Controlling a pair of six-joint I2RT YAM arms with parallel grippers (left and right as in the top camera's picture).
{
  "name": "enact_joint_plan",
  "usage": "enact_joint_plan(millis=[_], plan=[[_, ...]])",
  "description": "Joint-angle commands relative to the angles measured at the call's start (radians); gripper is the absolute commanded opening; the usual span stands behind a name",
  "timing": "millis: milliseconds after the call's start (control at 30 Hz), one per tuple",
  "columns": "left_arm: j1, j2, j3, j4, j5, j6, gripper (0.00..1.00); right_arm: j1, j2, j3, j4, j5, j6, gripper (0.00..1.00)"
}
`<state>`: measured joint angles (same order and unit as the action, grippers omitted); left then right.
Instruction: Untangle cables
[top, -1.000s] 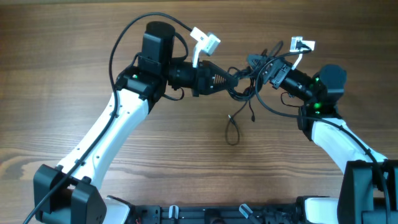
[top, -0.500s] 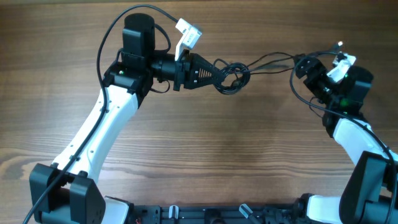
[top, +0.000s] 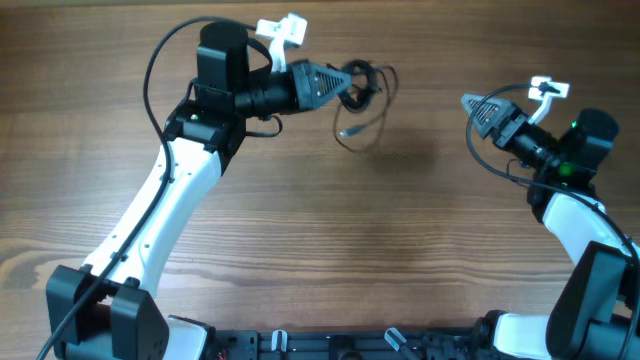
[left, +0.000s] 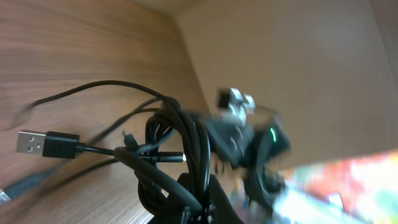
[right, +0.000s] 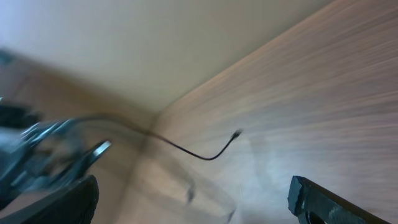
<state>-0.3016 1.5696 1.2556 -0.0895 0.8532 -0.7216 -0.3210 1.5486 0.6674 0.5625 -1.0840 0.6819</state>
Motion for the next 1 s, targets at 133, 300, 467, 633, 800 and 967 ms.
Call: enact_joint_plan(millis=[133,300,467,633,800,967], plan=[[-0.066,-0.029,0.014,-0.010,-0.481,-0.721,0.04,0.195,0.011,-0.002,0.023,-0.182,-0.108,1.00],[-0.152,-0.029,0.014,-0.072,-0.586,-1.201,0.04,0.362,0.011,-0.002,0.047,-0.005,-0.275,1.00],[-0.200,-0.029,0.014,-0.071,-0.585,-1.457,0.04,0.500,0.014,-0.002,0.047,0.289,-0.436,0.98],[-0.211,-0.029,0.014,0.035,-0.527,-1.460,0.04,0.597,0.032,-0.002,0.061,0.671,-0.495,0.97],[-0.212,-0.029,0.014,0.083,-0.483,-1.460,0.04,0.644,0.104,-0.002,0.174,0.734,-0.512,0.79],[-0.178,-0.029,0.014,0.082,-0.503,-1.459,0.04,0.644,0.116,-0.002,0.208,0.623,-0.411,0.04]])
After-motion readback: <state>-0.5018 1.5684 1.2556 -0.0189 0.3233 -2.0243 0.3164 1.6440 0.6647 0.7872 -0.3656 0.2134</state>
